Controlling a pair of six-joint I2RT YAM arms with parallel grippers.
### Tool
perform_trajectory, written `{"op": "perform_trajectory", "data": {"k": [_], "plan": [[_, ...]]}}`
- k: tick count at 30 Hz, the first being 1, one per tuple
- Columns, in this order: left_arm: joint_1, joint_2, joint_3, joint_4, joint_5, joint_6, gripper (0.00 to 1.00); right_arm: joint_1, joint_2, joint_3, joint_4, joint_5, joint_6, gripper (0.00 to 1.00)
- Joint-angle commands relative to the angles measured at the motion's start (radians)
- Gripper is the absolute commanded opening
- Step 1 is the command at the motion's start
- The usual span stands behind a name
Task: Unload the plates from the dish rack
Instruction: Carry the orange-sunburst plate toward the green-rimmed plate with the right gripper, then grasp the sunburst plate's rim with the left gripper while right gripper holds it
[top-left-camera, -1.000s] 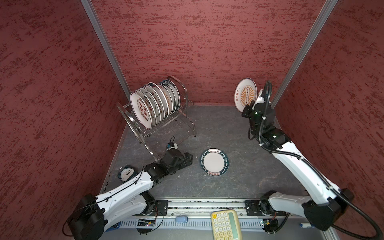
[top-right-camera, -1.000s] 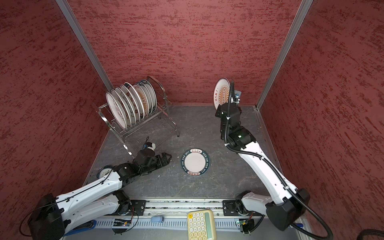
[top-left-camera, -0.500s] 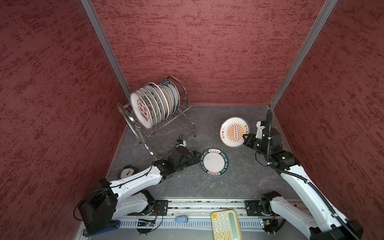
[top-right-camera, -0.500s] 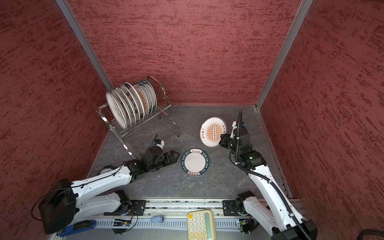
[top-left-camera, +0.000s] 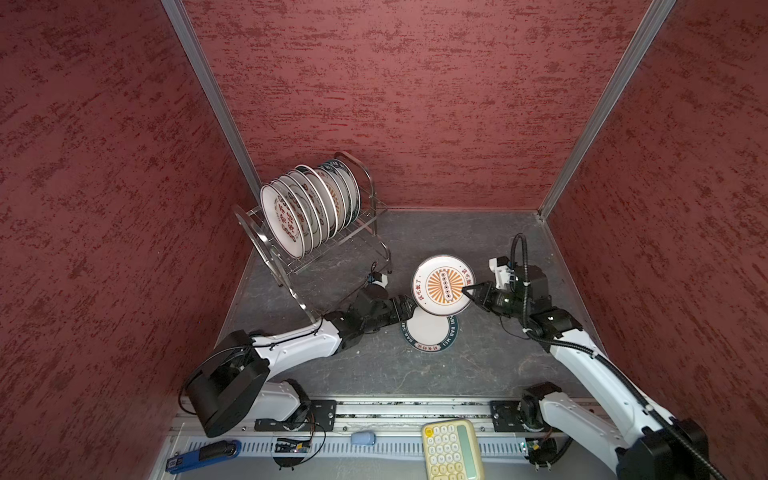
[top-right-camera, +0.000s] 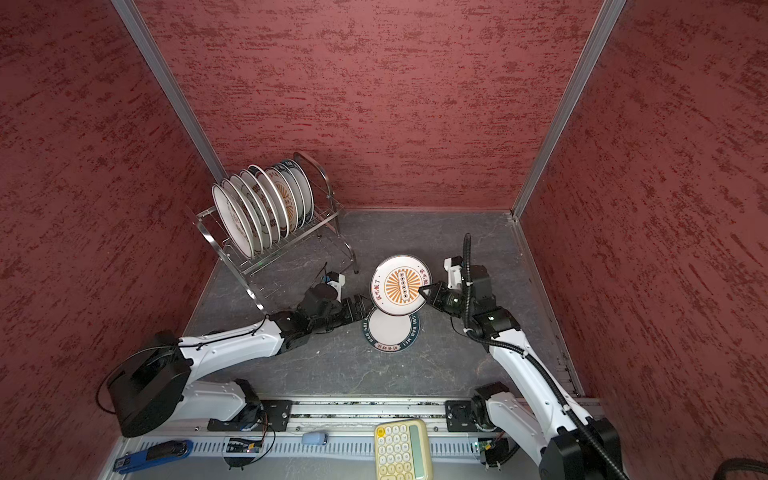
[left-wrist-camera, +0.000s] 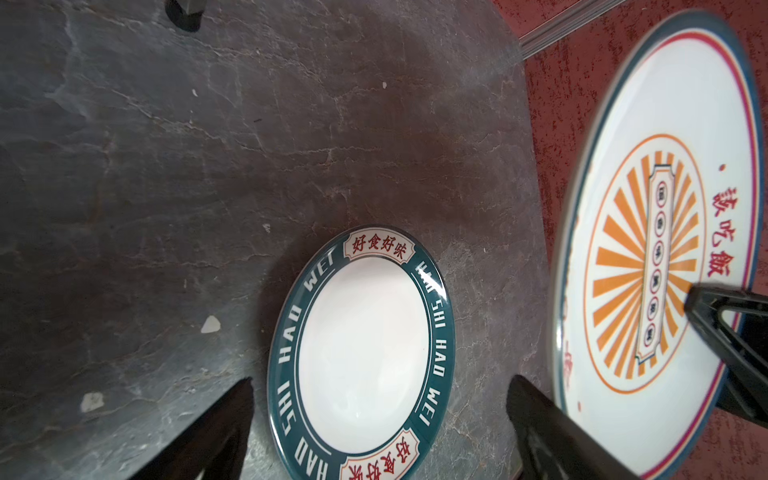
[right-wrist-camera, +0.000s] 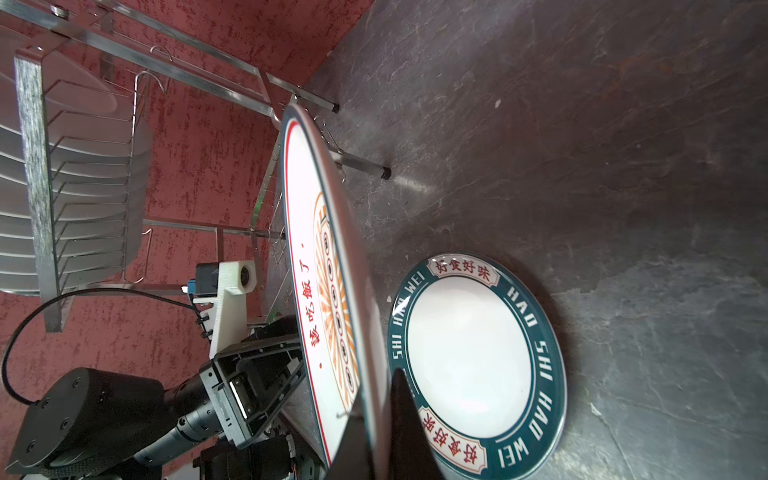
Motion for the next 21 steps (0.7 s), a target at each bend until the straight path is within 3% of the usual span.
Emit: {"op": "perform_trajectory", "data": {"k": [1, 8, 14, 21], "plan": [[0.003, 0.0, 0.036, 0.119, 0.057, -0.007, 0.93, 0.007, 0.02, -0.016, 0.099, -0.11, 0.013, 0.0], [0.007, -0.011, 0.014, 0.093, 0.076, -0.003, 0.9, -0.001, 0.044, -0.007, 0.142, -0.076, 0.028, 0.0], [0.003, -0.111, -0.068, 0.076, 0.076, -0.018, 0.88, -0.018, 0.079, -0.004, 0.184, -0.059, 0.046, 0.0], [0.009, -0.209, -0.075, 0.027, 0.035, 0.013, 0.88, -0.021, 0.136, -0.026, 0.268, -0.146, 0.069, 0.0]]}}
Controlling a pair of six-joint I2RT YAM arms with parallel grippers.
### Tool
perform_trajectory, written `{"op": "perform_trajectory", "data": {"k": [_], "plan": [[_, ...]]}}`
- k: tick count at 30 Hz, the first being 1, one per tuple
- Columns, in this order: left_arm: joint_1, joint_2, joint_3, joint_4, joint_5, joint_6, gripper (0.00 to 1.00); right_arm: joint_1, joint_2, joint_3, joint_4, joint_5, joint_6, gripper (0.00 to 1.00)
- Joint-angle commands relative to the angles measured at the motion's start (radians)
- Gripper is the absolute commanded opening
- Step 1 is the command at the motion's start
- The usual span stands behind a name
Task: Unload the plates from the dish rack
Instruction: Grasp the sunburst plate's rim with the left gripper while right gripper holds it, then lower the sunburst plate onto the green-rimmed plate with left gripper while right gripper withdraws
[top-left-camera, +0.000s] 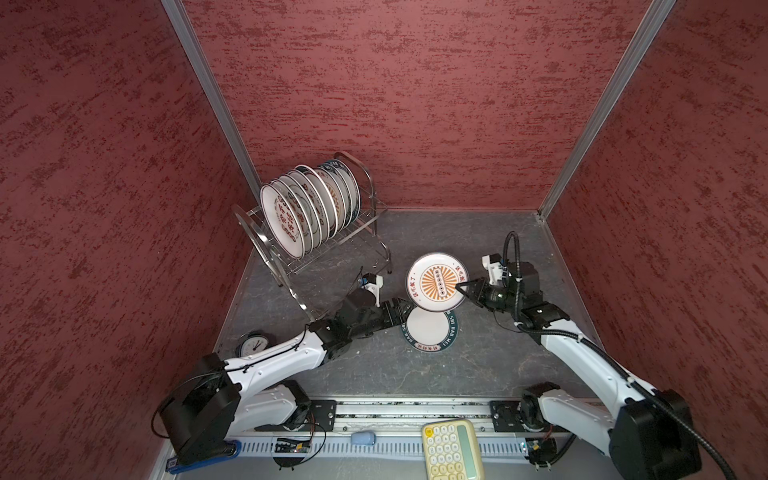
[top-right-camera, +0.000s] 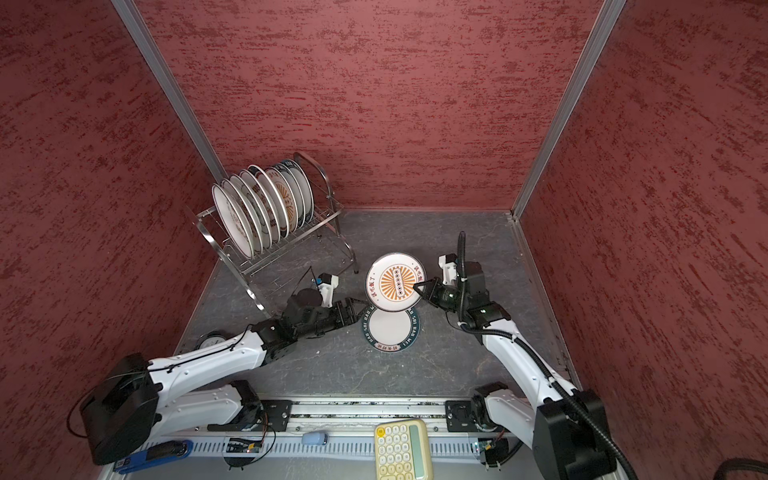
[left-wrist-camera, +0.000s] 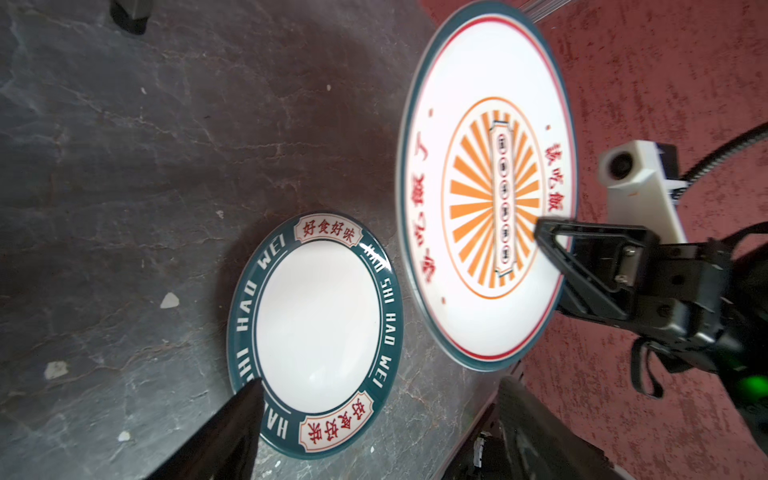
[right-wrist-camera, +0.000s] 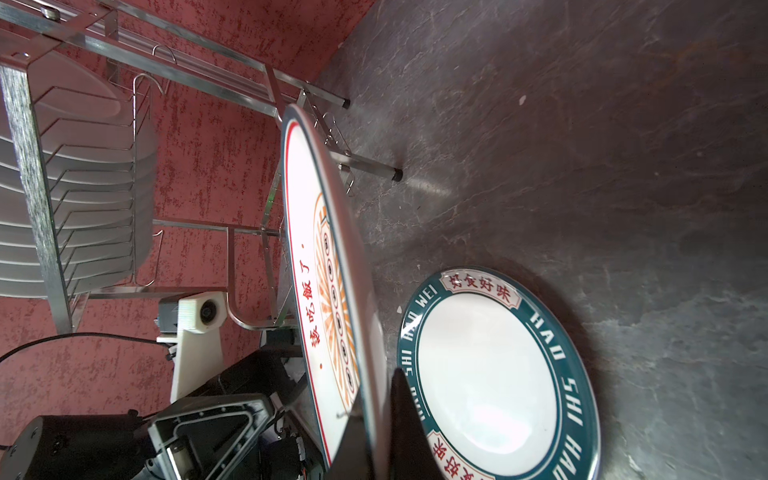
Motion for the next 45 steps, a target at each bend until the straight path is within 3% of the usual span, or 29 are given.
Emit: {"op": "perform_trajectory", "data": {"k": [1, 10, 13, 25, 31, 36, 40, 45], "plan": [[0.014, 0.002, 0.017, 0.014, -0.014, 0.03, 0.88, -0.007, 0.012, -0.016, 0.12, -0.093, 0.029, 0.0], [0.059, 0.189, 0.118, 0.146, 0.093, 0.02, 0.77, -0.006, 0.028, -0.061, 0.216, -0.228, 0.043, 0.0], [0.062, 0.225, 0.14, 0.176, 0.122, 0.013, 0.57, -0.007, 0.026, -0.072, 0.214, -0.233, 0.038, 0.0], [0.061, 0.25, 0.111, 0.219, 0.18, -0.007, 0.16, -0.006, 0.097, -0.085, 0.289, -0.266, 0.043, 0.0], [0.064, 0.264, 0.089, 0.238, 0.204, -0.022, 0.02, -0.007, 0.127, -0.096, 0.34, -0.285, 0.051, 0.2], [0.073, 0.259, 0.061, 0.214, 0.2, -0.046, 0.0, -0.007, 0.13, -0.089, 0.297, -0.246, 0.034, 0.5], [0.078, 0.241, 0.056, 0.119, 0.179, -0.055, 0.0, -0.007, 0.073, -0.029, 0.016, -0.028, -0.079, 0.65], [0.076, 0.253, 0.092, 0.013, 0.181, -0.047, 0.0, -0.009, 0.013, 0.049, -0.255, 0.292, -0.157, 0.74]]}}
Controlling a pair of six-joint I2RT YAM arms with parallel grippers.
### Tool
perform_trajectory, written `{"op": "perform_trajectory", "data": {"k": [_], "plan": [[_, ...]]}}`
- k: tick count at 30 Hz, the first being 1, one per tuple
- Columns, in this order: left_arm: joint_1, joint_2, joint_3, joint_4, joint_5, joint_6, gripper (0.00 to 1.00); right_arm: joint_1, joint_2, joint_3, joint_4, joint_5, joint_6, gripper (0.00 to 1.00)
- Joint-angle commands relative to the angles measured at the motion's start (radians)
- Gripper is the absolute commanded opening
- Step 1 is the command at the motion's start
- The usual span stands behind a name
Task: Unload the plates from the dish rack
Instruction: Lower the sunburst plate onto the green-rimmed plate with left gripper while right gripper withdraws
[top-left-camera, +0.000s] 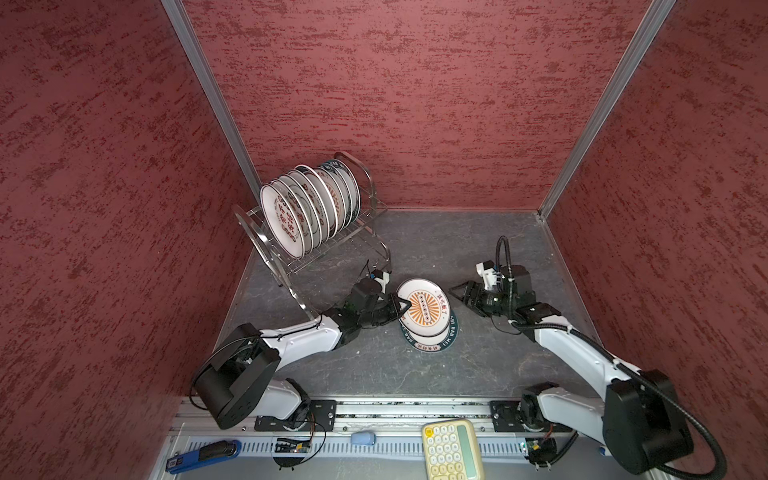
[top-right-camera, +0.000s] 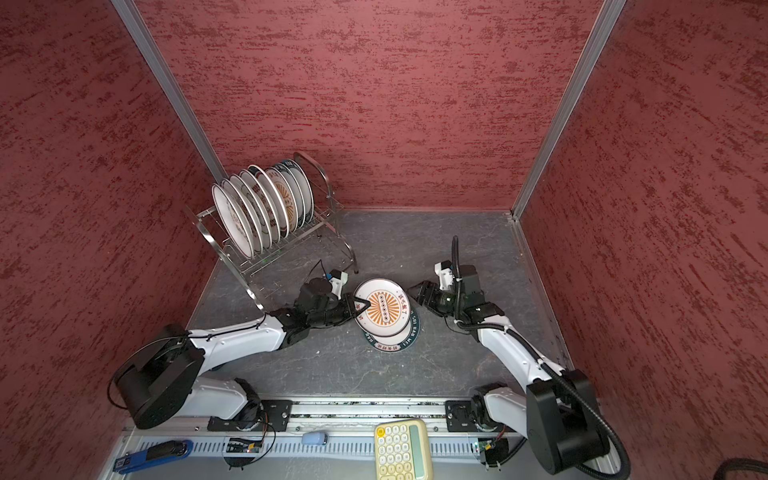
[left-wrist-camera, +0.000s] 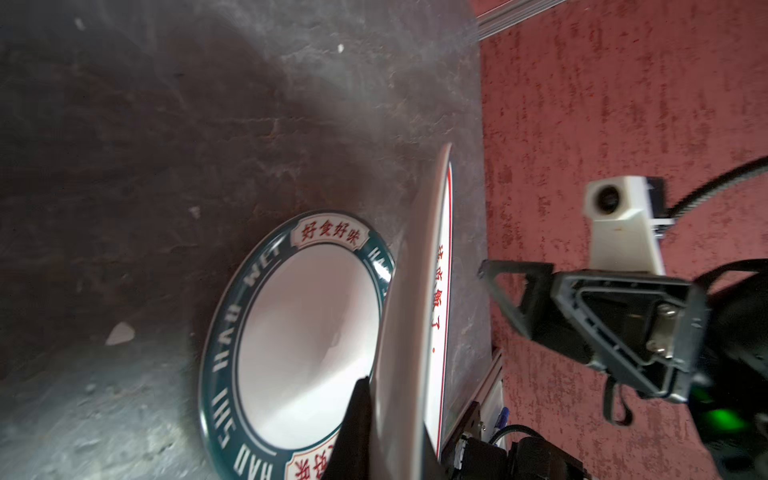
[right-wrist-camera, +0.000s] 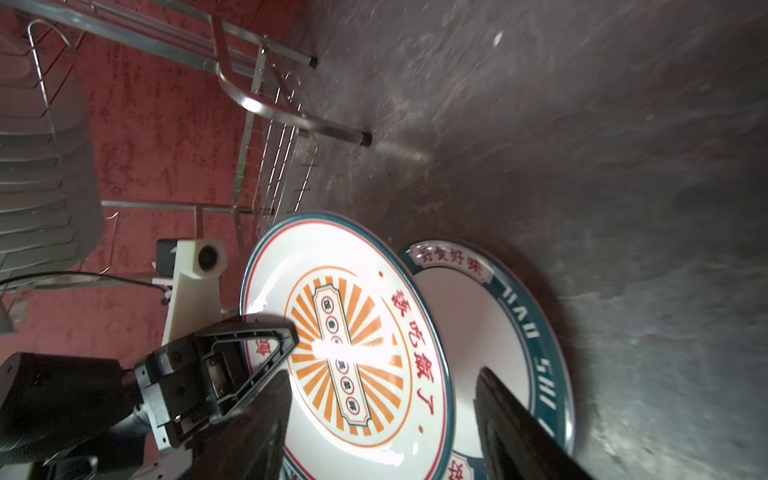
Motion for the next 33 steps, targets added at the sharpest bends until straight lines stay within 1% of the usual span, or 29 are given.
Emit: {"op": "perform_trajectory", "data": {"k": [1, 4, 16, 21, 24, 33], "plan": [[-0.003, 0.01, 0.032, -0.067, 0.012, 0.019, 0.0, -0.002, -0.043, 0.056, -0.2, 0.26, -0.081, 0.76], [-0.006, 0.038, 0.043, -0.068, 0.023, 0.017, 0.0, -0.001, -0.044, 0.058, -0.211, 0.278, -0.076, 0.77], [-0.03, 0.148, 0.083, -0.064, 0.046, -0.008, 0.01, -0.002, -0.045, 0.043, -0.2, 0.286, -0.077, 0.8], [-0.038, 0.172, 0.116, -0.109, 0.046, -0.005, 0.11, -0.003, -0.045, 0.041, -0.211, 0.293, -0.084, 0.83], [-0.042, 0.185, 0.142, -0.17, 0.038, 0.002, 0.16, -0.002, -0.05, 0.04, -0.216, 0.303, -0.09, 0.85], [-0.056, 0.22, 0.199, -0.301, -0.006, 0.013, 0.3, -0.002, -0.054, 0.044, -0.223, 0.318, -0.098, 0.86]]}}
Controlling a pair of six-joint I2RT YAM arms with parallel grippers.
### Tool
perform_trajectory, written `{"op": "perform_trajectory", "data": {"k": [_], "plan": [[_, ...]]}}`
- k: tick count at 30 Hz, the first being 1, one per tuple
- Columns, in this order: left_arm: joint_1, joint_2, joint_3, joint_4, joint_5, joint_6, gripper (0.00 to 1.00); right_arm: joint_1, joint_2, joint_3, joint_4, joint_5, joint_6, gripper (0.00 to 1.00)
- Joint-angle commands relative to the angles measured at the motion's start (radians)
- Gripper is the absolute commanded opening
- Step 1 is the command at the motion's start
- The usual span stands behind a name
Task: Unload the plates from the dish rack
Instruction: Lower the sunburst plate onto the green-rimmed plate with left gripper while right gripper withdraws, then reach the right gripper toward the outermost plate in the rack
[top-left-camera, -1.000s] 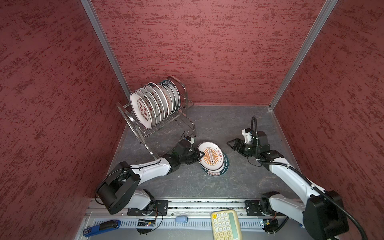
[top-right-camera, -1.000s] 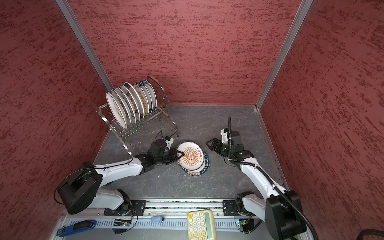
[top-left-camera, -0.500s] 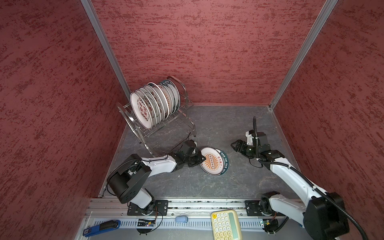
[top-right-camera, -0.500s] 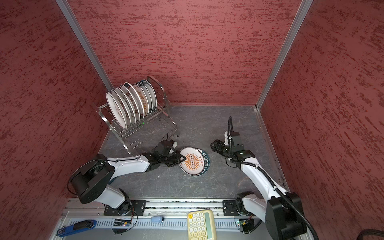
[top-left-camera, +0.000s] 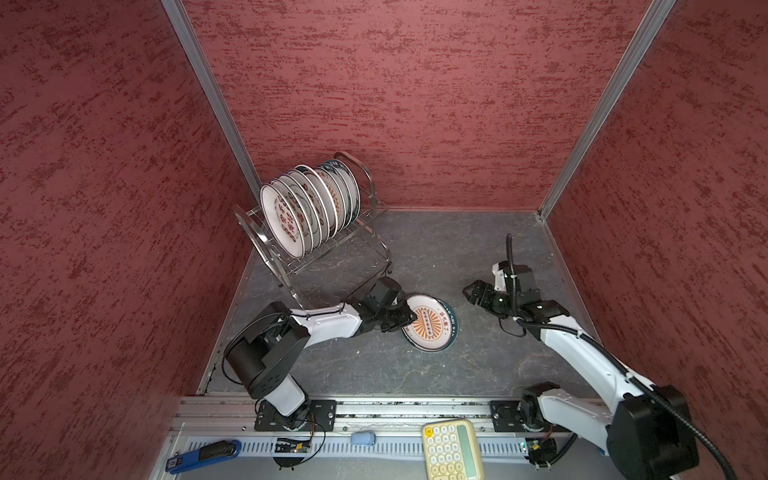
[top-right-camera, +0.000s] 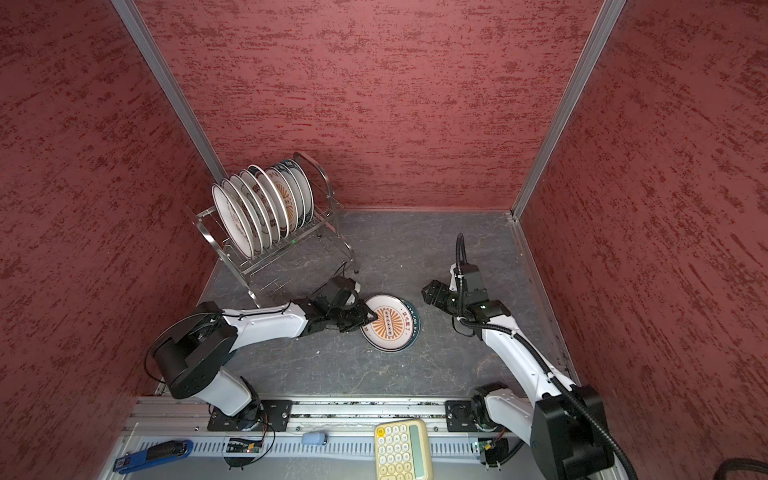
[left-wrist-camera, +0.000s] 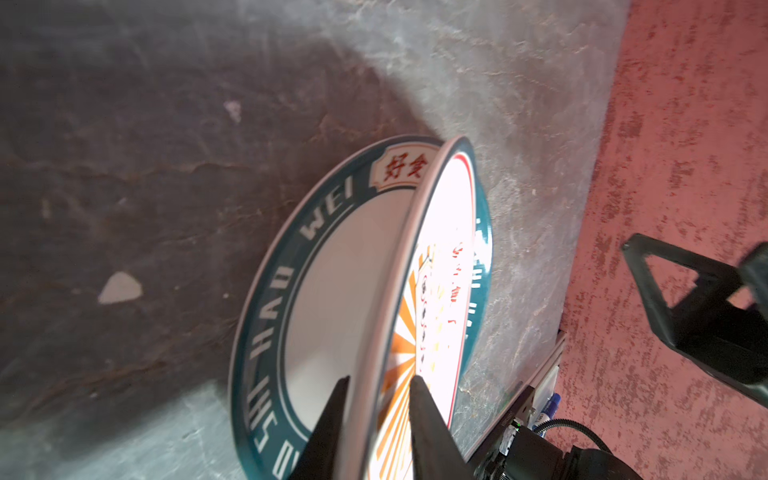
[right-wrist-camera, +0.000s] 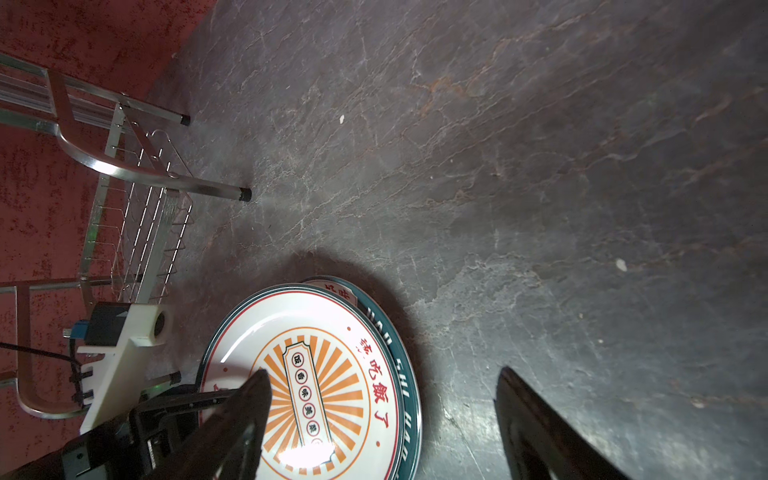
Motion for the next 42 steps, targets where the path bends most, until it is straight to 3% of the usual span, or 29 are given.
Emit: {"op": "perform_trajectory", "data": {"k": [1, 4, 12, 17, 23, 37, 42], "plan": [[-0.007, 0.01, 0.031, -0.074, -0.03, 0.013, 0.32, -0.002, -0.018, 0.005, -0.015, 0.032, -0.016, 0.86], [-0.017, 0.007, 0.063, -0.135, -0.061, 0.026, 0.41, -0.002, -0.017, 0.01, -0.019, 0.039, -0.022, 0.85], [-0.044, 0.048, 0.198, -0.345, -0.129, 0.09, 0.48, -0.002, -0.015, 0.014, -0.027, 0.042, -0.021, 0.85], [-0.061, 0.087, 0.258, -0.452, -0.186, 0.092, 0.6, -0.001, -0.026, 0.017, -0.04, 0.054, -0.021, 0.86], [-0.062, 0.103, 0.282, -0.482, -0.208, 0.088, 0.62, -0.003, -0.015, 0.018, -0.039, 0.057, -0.025, 0.86], [-0.084, 0.108, 0.352, -0.587, -0.306, 0.1, 0.8, -0.003, 0.04, 0.04, -0.033, 0.083, -0.042, 0.88], [-0.086, 0.104, 0.357, -0.56, -0.302, 0.133, 0.84, -0.002, 0.076, 0.096, -0.075, 0.127, -0.074, 0.99]]}}
